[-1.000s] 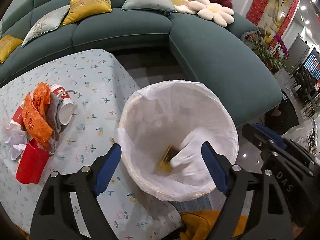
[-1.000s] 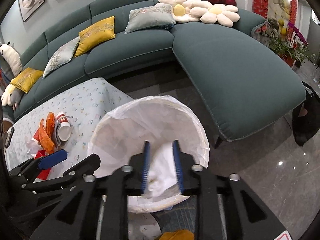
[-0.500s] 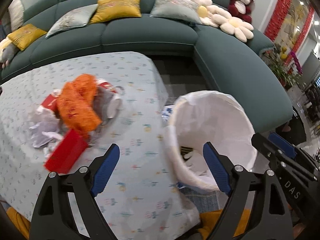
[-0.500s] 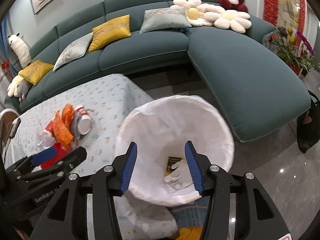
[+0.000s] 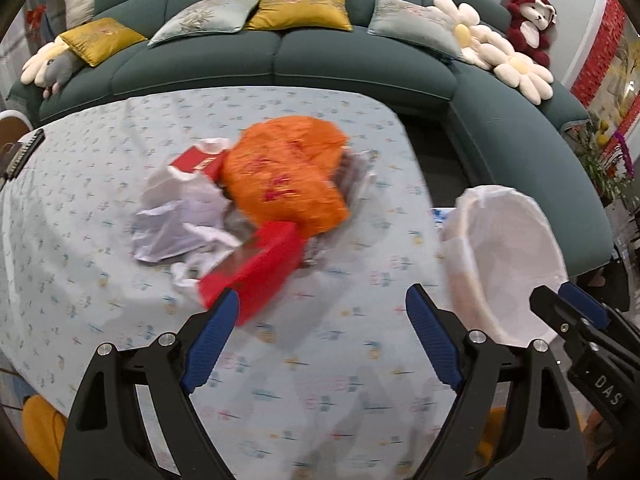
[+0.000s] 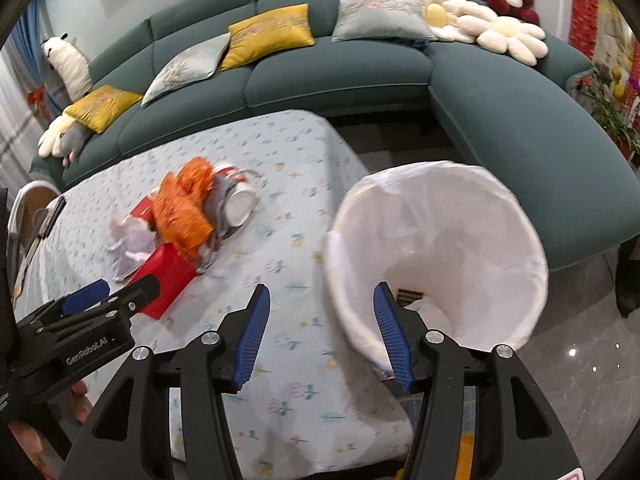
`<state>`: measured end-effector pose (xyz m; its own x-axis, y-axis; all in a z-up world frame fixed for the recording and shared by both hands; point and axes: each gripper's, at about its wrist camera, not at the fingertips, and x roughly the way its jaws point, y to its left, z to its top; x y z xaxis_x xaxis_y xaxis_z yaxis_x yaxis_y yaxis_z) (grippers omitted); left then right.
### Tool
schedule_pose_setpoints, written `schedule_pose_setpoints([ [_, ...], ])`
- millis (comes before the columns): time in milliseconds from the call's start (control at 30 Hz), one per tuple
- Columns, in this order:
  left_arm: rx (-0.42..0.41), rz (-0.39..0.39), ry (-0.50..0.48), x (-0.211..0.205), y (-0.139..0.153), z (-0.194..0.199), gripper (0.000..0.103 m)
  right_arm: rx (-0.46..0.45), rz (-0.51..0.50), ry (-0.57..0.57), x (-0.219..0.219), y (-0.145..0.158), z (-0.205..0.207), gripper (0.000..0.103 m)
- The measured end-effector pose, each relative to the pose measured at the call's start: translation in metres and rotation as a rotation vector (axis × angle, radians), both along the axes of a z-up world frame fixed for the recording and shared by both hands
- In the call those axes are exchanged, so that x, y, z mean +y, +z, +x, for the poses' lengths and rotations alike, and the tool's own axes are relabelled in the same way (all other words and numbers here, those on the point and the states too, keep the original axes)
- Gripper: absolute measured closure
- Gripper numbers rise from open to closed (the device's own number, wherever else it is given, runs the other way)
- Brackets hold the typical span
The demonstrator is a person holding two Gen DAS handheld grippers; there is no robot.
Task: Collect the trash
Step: 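Grasp the red box with the left tool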
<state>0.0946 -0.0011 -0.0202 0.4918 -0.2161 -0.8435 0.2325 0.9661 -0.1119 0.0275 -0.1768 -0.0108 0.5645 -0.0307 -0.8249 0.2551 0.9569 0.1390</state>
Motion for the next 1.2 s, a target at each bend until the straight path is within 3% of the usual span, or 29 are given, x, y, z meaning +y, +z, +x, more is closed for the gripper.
schedule_pose_setpoints([
  [167, 0.01, -0.002, 0.006, 0.022, -0.009, 0.01, 0.03, 0.023, 0.007, 0.034, 0.019, -0.009, 0.009, 0.05],
  [333, 0.016, 0.016, -0.046, 0.03, -0.021, 0.022, 0.039, 0.042, 0.013, 0.059, 0.033, -0.016, 0.019, 0.05],
  [533, 0.042, 0.003, -0.081, 0.033, -0.032, 0.034, 0.041, 0.062, 0.018, 0.072, 0.044, -0.024, 0.03, 0.05],
  [700, 0.077, -0.006, -0.113, 0.03, -0.043, 0.04, 0.061, 0.081, 0.018, 0.082, 0.05, -0.03, 0.037, 0.05],
  [867, 0.103, -0.018, -0.124, 0.03, -0.047, 0.039, 0.095, 0.095, 0.017, 0.088, 0.054, -0.034, 0.04, 0.05],
  [967, 0.096, -0.019, -0.113, 0.033, -0.046, 0.035, 0.103, 0.098, 0.018, 0.089, 0.055, -0.035, 0.04, 0.05],
  [1200, 0.121, -0.052, -0.091, 0.041, -0.045, 0.028, 0.099, 0.092, 0.018, 0.095, 0.061, -0.033, 0.037, 0.05],
])
